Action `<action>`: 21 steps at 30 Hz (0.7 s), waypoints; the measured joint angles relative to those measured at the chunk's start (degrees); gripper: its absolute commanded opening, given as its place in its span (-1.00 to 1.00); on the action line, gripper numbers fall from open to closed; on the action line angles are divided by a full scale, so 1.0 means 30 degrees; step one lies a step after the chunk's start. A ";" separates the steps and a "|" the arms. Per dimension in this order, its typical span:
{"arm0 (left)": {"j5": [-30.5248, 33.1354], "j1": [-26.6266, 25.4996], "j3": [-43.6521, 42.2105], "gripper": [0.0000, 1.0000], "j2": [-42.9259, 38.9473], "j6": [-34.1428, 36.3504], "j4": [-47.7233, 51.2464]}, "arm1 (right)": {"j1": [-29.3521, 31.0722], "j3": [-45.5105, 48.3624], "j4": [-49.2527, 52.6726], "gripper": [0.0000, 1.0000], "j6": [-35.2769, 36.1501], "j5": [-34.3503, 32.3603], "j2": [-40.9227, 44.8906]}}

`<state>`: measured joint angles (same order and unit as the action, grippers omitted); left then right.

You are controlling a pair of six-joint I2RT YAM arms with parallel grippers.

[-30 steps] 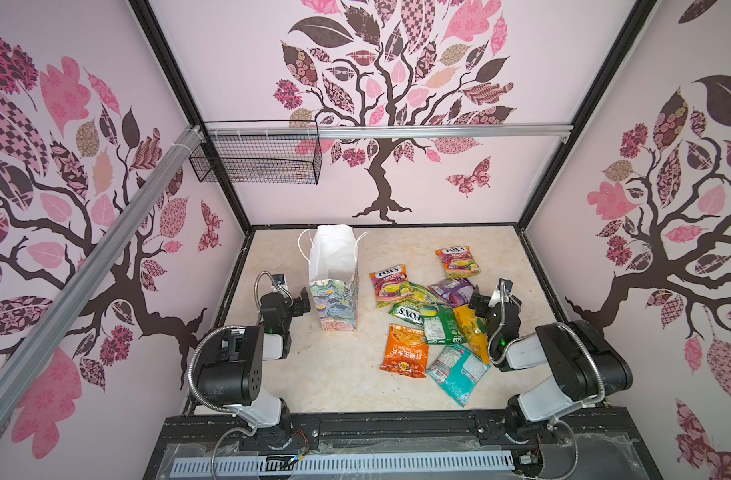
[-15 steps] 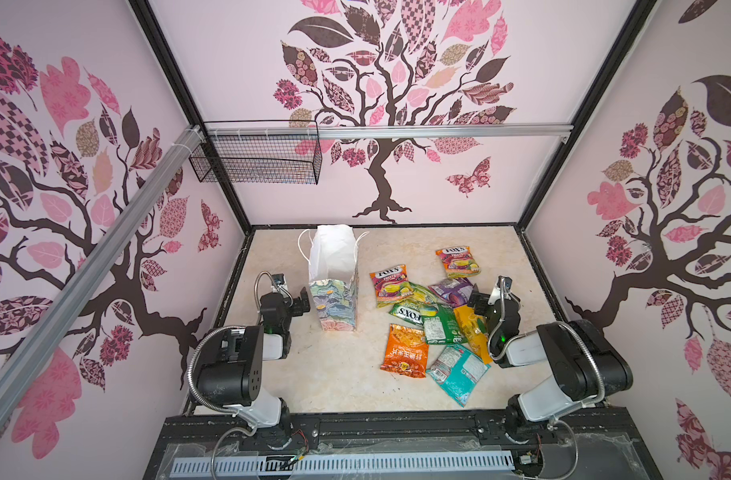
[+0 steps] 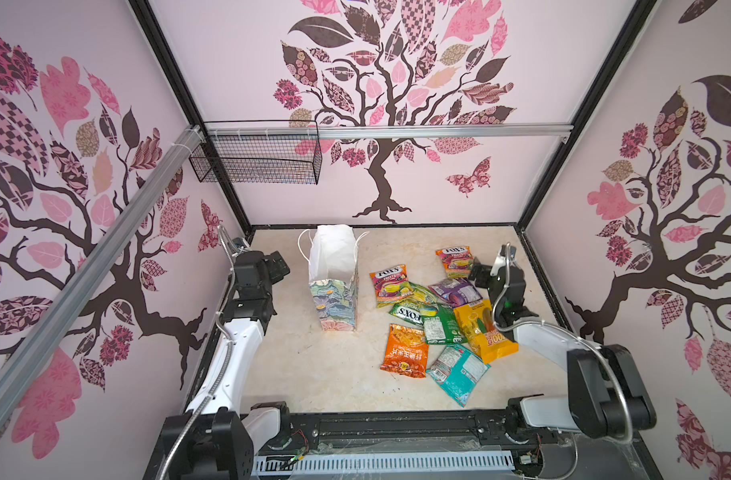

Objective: Place the snacks into the paper bag

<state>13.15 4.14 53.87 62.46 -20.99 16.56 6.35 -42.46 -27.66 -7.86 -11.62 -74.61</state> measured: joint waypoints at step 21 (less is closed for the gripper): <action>-1.3865 0.2361 0.2404 0.96 -0.5515 0.1457 0.8342 | 1.2196 -0.2820 1.9963 0.45 -0.6382 0.6601 0.4204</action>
<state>-28.45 11.22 61.08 45.91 -16.62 41.58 42.94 -50.92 32.23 -27.00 8.19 -62.00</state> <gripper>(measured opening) 0.983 0.742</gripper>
